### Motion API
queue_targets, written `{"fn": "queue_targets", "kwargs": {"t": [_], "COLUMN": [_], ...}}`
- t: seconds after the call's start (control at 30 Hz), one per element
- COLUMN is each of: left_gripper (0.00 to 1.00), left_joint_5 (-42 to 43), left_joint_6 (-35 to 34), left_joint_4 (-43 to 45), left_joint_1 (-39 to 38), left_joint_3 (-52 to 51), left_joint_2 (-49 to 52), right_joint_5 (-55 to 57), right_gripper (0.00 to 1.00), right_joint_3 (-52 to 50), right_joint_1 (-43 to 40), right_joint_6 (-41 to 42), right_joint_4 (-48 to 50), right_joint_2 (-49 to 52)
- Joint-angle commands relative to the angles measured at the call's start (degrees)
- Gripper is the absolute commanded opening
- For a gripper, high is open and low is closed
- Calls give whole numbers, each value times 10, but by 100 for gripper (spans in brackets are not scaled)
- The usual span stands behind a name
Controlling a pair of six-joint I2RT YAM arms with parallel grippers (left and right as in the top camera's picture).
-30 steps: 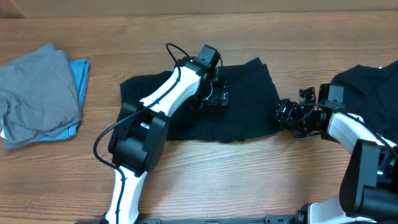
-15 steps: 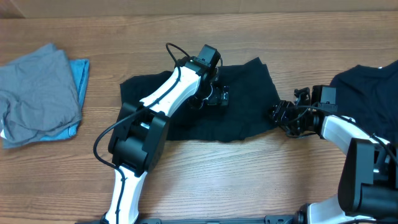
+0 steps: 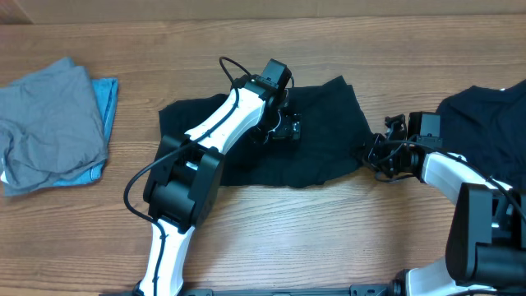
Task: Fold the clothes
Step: 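Grasp the pants right end with the right gripper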
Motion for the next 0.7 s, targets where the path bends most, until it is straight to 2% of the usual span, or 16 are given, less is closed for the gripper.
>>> {"fn": "queue_targets", "kwargs": {"t": [0.0,0.23,0.37,0.43,0.5,0.67], "left_gripper": [77,76,77,60,4,4], "left_joint_5": [12,-4,-4,-4,-8,16], "left_joint_6": [4,12,10,3,-18,-50], "left_joint_4": [1,1,-19,-38,-74,-136], "left_joint_1": [-2,7,7,7,9,3], "left_joint_3": [-3,3,3,3,3,-7], "left_joint_2": [20,-68,-125,-139,-149,-144], "right_joint_5": [27,87,75,75,80,86], "right_gripper": [4,4,4,4,4,4], "right_joint_3": [-6,-3,4,4,4,6], "right_joint_1": [3,-3,-33,-39,-41,-43], "right_joint_6": [-1,0,-1,-4,-6,-5], "right_joint_4": [-11,-40,-55,-61,-70,-76], "right_joint_2": [3,3,2,2,1,-1]}}
